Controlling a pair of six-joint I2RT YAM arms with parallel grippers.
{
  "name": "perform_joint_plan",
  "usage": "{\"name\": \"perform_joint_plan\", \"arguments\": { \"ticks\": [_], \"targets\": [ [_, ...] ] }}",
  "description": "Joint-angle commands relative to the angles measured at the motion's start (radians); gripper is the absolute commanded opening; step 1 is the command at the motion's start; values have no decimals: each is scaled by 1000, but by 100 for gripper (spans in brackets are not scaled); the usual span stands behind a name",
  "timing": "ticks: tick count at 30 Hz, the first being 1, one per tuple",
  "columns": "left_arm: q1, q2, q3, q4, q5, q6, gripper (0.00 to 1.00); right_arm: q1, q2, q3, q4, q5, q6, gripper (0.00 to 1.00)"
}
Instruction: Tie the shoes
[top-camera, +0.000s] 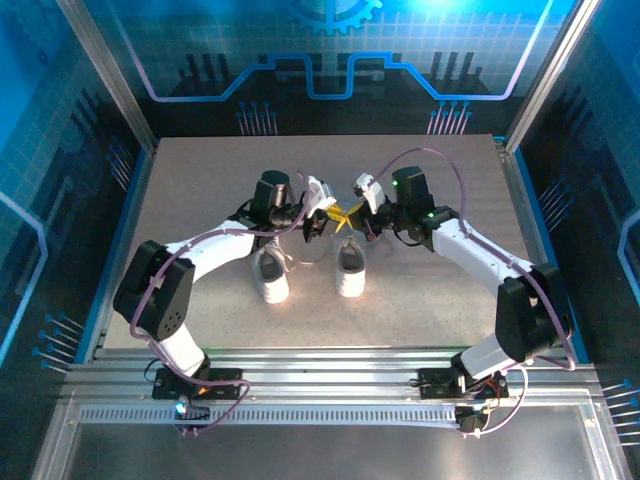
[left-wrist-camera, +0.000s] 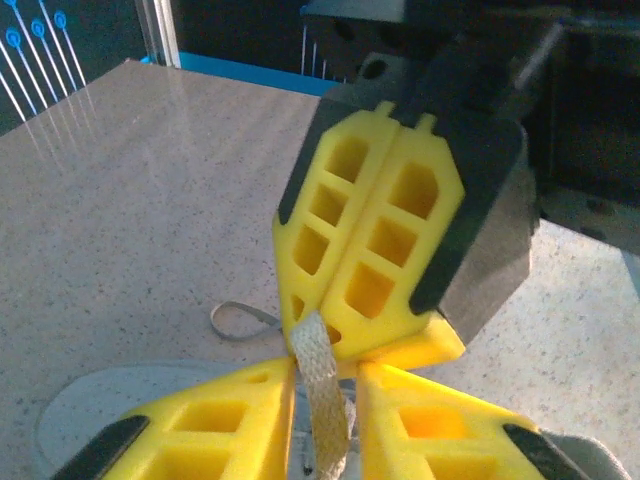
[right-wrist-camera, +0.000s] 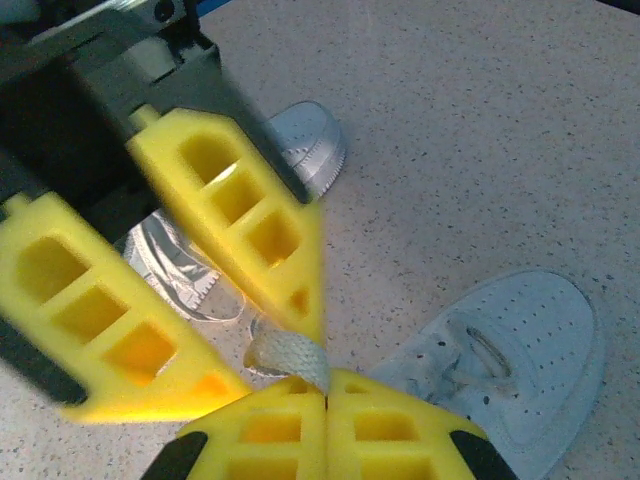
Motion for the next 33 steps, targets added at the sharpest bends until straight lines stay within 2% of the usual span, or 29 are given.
{"name": "perform_joint_plan", "arguments": {
  "ticks": [1, 6, 8, 10, 13, 17, 20, 26, 29, 33],
  "targets": [
    [-11, 10, 40, -21, 38, 33, 2, -12, 4, 39, -25, -20, -14, 1],
    [-11, -17, 47, -25, 23, -20, 0, -48, -17, 61, -103, 61, 23, 42],
    [-12, -23, 49, -15, 16, -59, 0, -93, -15, 55, -118, 57, 57, 51],
    [-11, -24, 46, 7, 25, -94, 0, -153, 16, 54, -152, 58, 103, 53],
    [-11, -24, 45, 28, 27, -141, 0, -201, 118, 125, -293, 131, 146, 53],
    [-12, -32, 39, 30, 19, -160, 0, -194, 309, 263, -509, 313, 144, 49],
    [-12, -38, 38, 21, 22, -164, 0, -157, 388, 303, -563, 397, 129, 48],
    [-11, -44, 50, -6, 18, -156, 0, -108, 490, 342, -626, 469, 135, 46],
    [-12, -46, 55, -14, 20, -156, 0, -108, 518, 337, -644, 478, 146, 39],
    [-13, -48, 54, -28, 21, -148, 0, -110, 494, 306, -650, 502, 149, 16]
  ]
}}
